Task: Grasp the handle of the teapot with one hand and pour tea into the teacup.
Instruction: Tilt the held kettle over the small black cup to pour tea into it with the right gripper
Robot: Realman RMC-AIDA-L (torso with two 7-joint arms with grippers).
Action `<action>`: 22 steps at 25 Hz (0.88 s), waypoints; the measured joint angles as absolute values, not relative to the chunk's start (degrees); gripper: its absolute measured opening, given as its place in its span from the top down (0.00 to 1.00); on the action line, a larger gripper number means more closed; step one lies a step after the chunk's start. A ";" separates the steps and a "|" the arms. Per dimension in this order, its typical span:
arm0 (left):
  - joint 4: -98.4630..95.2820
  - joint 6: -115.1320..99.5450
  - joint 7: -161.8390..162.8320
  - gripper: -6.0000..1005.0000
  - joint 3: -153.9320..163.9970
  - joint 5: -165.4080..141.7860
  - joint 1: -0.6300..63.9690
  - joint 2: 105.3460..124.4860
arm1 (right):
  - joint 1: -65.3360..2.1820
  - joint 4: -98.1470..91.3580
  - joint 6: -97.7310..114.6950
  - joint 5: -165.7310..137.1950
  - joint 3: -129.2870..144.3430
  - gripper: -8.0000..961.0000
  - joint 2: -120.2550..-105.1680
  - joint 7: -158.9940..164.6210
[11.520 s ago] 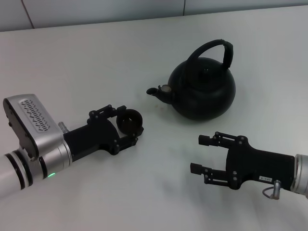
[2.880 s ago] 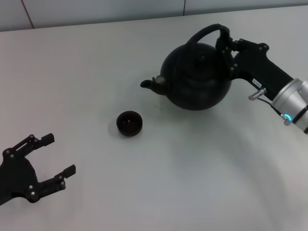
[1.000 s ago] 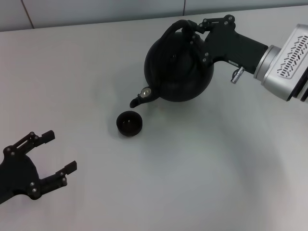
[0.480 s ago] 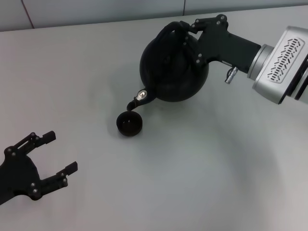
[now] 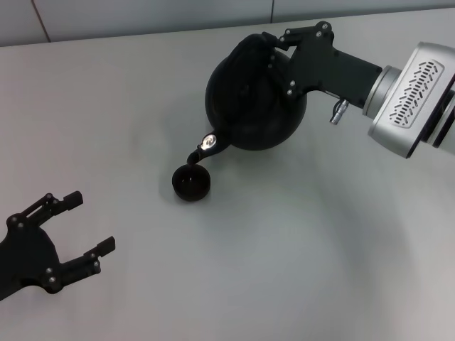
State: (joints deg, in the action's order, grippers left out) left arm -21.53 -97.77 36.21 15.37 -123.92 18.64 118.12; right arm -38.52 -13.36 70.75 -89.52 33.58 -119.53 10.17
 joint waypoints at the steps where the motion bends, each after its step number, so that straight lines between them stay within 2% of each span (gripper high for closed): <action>1: -21.53 -97.77 36.23 0.14 15.37 -123.92 18.67 118.12 | -38.52 -13.36 70.75 -89.55 33.57 0.90 -119.53 10.14; 22: -20.92 -97.64 36.27 0.14 15.29 -123.92 18.91 118.12 | -38.53 -13.36 70.66 -89.65 33.75 0.91 -119.53 5.08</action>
State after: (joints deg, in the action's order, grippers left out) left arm -20.92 -97.64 36.27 15.29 -123.92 18.91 118.12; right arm -38.53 -13.36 70.66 -89.65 33.75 -119.53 5.08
